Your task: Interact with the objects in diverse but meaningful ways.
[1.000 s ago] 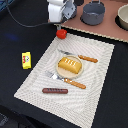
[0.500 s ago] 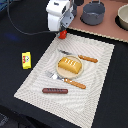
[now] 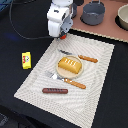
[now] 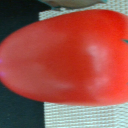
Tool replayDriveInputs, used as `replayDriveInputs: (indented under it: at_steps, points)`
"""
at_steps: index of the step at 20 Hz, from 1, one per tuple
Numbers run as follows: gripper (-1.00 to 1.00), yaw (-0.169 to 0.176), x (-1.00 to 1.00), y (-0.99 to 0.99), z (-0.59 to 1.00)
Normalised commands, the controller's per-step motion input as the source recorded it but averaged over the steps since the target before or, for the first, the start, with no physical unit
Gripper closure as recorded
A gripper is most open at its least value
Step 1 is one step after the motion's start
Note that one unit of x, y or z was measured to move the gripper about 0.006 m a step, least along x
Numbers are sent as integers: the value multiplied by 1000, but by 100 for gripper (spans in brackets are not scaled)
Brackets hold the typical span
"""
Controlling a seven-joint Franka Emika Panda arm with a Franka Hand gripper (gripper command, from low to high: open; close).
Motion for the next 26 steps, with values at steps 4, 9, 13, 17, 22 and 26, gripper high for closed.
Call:
replayDriveInputs:
  at_steps: [4,9,13,17,22,26]
  points:
    - [100,8,149,86,-298]
    - [100,7,139,60,-226]
    - [100,2,240,106,416]
    - [100,-4,495,209,1000]
    - [100,-10,680,118,1000]
    - [100,-43,886,-28,430]
